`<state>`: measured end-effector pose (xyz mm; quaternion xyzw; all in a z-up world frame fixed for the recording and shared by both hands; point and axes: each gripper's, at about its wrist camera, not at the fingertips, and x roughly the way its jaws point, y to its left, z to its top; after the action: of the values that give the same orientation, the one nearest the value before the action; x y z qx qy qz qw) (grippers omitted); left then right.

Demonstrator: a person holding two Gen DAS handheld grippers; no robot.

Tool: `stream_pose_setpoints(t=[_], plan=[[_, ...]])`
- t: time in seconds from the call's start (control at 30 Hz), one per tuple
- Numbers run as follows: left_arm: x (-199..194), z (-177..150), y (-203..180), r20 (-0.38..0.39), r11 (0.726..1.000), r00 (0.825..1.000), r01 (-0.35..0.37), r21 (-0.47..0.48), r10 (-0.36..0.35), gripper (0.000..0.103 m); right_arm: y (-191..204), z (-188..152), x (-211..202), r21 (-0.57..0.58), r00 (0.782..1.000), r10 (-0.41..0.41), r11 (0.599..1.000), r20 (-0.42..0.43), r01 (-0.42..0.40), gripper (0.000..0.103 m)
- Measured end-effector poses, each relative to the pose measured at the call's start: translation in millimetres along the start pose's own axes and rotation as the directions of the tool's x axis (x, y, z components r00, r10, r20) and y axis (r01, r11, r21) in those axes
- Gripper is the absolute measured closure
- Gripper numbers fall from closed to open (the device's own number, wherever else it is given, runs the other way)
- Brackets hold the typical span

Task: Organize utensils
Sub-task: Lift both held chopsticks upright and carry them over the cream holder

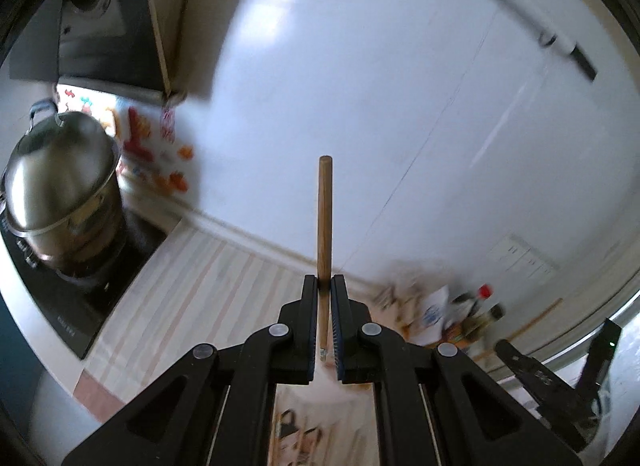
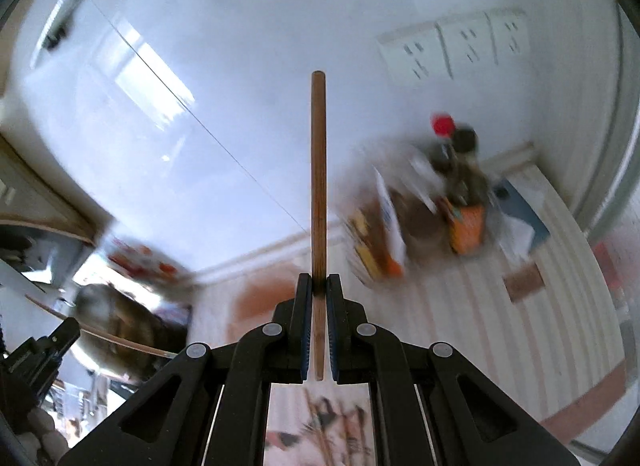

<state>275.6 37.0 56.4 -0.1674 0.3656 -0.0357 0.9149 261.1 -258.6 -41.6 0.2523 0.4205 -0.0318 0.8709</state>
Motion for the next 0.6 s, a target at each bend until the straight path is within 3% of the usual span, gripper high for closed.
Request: stream_pose_setpoints(t=[0.2,0.6], plan=[[23.9,18.4,-15.9,-0.003,0.999,1.0,0.031,-0.013,-0.031,0.099,28.4,35.7,13.7,0.004,0.999,0.022,1.0,0.033,-0.022,0.096],[124.6,4.3,-29.9,-0.182,1.0,0.983,0.007,0.03,-0.001,0.099,35.0,42.3,101.6,-0.005,0.997,-0.033,0.999,-0.076,0.032,0.096]])
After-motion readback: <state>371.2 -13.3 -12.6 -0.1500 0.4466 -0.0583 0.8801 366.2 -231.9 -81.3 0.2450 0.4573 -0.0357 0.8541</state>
